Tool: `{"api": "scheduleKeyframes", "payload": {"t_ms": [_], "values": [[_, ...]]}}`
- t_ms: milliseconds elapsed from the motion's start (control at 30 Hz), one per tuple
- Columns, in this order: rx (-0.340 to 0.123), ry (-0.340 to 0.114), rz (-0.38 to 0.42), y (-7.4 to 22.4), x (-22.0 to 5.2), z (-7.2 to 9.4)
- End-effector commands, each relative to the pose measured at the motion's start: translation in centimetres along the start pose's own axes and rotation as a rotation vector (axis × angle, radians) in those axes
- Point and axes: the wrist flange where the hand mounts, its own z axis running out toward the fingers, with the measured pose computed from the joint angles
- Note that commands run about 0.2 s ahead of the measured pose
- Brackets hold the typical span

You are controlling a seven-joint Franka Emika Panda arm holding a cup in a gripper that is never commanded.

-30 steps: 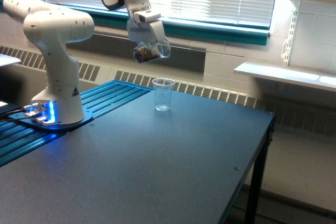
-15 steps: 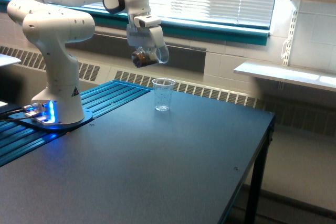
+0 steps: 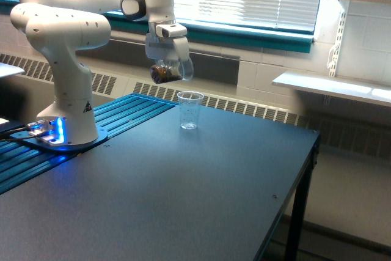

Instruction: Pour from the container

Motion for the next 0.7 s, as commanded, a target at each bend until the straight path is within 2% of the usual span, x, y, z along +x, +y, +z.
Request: {"api": "scheduleKeyframes", "payload": {"t_ms": [33, 700], "values": [[-0.007, -0.021, 0.009, 1.0, -0.76, 0.89], [-0.055, -0.039, -0.004, 0.14, -1.69, 1.02]]}}
